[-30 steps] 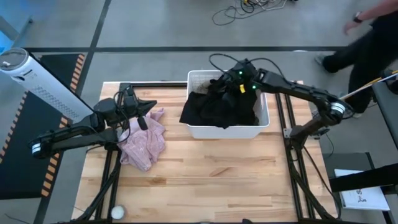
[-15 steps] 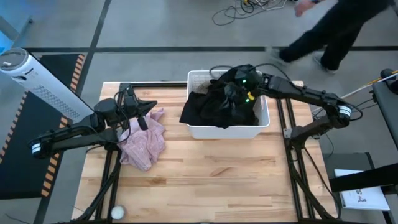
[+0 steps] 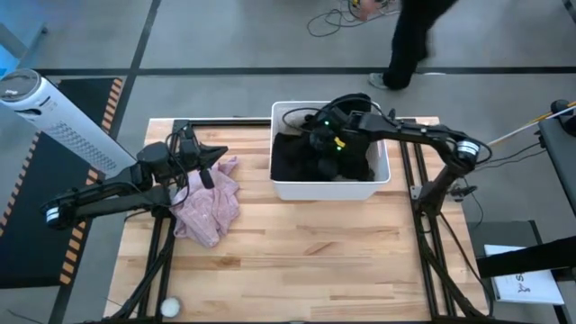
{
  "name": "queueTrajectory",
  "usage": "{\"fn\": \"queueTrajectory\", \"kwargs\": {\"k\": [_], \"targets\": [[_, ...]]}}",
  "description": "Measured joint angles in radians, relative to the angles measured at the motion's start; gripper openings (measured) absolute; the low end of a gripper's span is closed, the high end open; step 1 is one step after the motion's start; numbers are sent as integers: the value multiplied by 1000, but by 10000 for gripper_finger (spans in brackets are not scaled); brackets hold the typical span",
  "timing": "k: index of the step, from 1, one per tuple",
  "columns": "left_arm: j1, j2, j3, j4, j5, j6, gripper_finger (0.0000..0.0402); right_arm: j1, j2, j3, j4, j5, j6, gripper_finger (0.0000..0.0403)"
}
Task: Sort clothes
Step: Put the black shirt into the white laundry bin
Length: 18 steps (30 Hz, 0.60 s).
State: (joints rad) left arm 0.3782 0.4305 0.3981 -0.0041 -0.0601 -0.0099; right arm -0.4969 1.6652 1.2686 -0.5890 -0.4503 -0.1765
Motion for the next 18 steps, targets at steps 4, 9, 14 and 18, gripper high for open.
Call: {"fn": "queueTrajectory", "kwargs": {"k": [4,9,14,18], "targets": [[0,0,0,-7,0,0,0,-39,69,0,16,0,19,0],[0,0,0,-9,0,0,0,-43,155,-1,22,10,23,0],[0,0,0,-12,0,0,0,-24,144,11,4,16,24,0],[0,0,0,-13,0,0,0,-9,67,35,-22,28,38,0]]}}
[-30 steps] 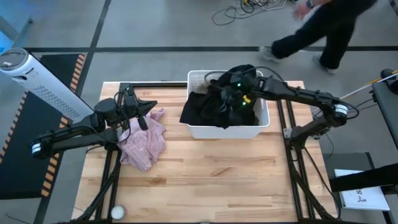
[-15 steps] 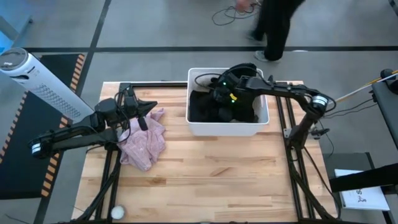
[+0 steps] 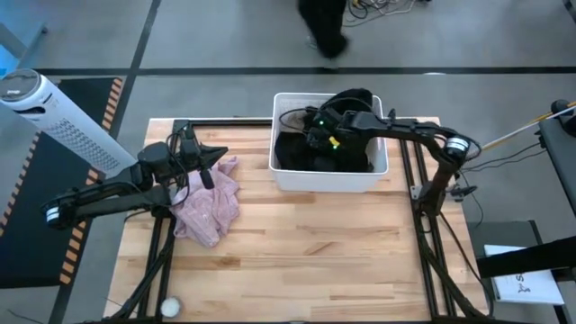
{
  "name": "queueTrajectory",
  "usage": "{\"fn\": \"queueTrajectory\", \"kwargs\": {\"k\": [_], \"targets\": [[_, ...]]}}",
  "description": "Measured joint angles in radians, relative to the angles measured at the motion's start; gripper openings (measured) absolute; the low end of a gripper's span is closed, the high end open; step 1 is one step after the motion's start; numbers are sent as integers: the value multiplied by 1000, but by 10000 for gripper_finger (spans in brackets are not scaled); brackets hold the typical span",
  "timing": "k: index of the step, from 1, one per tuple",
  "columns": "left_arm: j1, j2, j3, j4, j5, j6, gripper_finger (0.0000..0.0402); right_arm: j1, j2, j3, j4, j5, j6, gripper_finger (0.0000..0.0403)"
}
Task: Sort clothes
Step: Put the black shirt into the white laundry bin
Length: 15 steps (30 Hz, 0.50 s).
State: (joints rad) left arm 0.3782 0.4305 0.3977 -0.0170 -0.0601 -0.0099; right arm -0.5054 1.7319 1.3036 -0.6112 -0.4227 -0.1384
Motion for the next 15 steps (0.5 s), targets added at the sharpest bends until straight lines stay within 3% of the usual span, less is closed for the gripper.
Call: {"fn": "queueTrajectory", "kwargs": {"k": [10,12,15], "targets": [[0,0,0,1,0,0,0,10,-243,90,-67,156,11,0],[0,0,0,1,0,0,0,10,-291,96,-79,275,15,0],[0,0,0,2,0,0,0,9,-329,93,-117,568,20,0]]}}
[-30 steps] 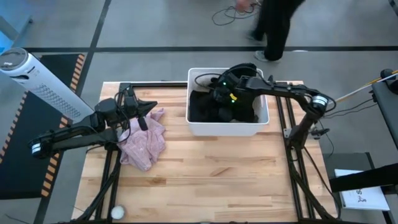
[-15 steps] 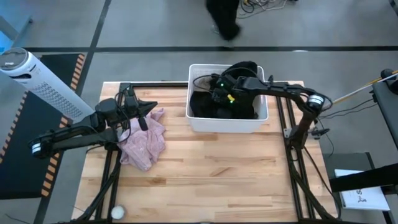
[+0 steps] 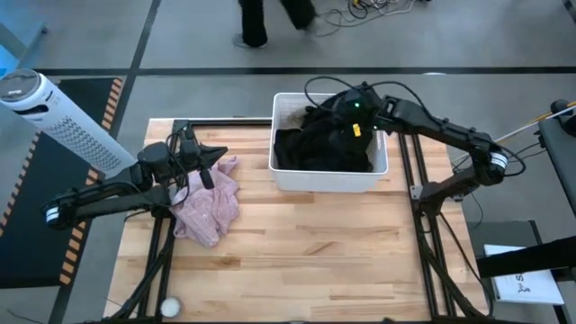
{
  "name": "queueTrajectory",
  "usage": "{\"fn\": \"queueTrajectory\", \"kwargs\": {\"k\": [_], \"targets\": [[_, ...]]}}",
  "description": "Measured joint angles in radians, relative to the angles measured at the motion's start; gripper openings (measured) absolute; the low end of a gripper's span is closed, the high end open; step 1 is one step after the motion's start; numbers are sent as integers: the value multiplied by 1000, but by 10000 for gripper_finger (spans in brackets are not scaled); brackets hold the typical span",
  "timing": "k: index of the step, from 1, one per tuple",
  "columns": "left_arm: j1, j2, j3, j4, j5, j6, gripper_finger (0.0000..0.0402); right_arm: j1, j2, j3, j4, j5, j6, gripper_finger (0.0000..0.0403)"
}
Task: Sort clothes
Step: Put the black shirt into the white laundry bin
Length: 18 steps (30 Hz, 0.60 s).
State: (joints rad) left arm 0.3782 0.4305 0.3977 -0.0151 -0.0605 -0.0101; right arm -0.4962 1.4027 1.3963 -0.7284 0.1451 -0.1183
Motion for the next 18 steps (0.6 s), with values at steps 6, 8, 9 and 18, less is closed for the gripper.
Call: {"fn": "queueTrajectory", "kwargs": {"k": [6,8,9,18], "targets": [[0,0,0,1,0,-2,0,-39,8,-9,-99,146,48,0],[0,0,0,0,0,-2,0,-54,29,-22,-104,154,55,0],[0,0,0,0,0,-3,0,-59,42,-30,-112,169,57,0],[0,0,0,0,0,-3,0,-80,178,-71,-113,1,92,0]]}}
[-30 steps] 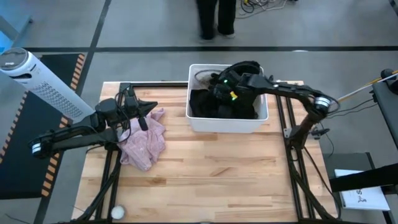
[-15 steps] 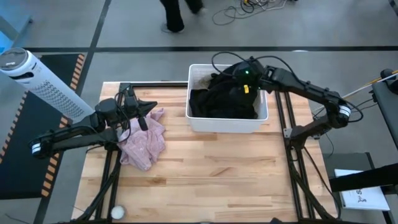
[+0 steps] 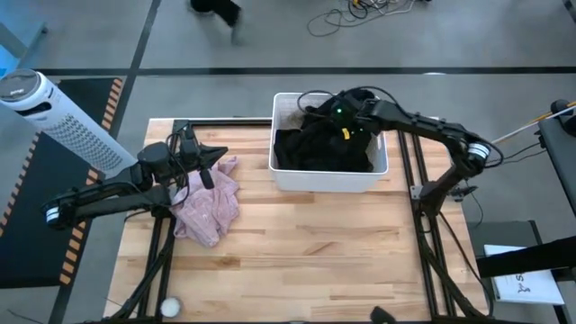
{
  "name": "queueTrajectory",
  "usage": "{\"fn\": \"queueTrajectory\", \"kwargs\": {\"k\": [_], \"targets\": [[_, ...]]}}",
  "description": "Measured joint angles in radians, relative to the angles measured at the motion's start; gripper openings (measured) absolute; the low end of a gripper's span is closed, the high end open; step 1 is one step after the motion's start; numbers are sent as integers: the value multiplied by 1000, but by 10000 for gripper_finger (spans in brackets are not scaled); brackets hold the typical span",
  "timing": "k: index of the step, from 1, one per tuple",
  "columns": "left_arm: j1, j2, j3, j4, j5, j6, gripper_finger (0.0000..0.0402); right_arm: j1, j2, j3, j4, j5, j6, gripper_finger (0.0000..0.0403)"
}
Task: Sort clothes
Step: Put the black shirt into the white laundry bin
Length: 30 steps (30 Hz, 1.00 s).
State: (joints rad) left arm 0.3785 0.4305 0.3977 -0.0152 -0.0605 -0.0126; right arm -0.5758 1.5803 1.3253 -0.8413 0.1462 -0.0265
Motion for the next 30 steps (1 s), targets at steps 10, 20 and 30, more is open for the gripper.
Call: {"fn": "queueTrajectory", "kwargs": {"k": [10,20,30], "targets": [[0,0,0,-1,0,1,0,28,114,-9,99,-190,-13,0],[0,0,0,-1,0,1,0,27,260,-7,132,-199,-22,0],[0,0,0,-1,0,1,0,25,220,-10,111,-188,-49,0]]}}
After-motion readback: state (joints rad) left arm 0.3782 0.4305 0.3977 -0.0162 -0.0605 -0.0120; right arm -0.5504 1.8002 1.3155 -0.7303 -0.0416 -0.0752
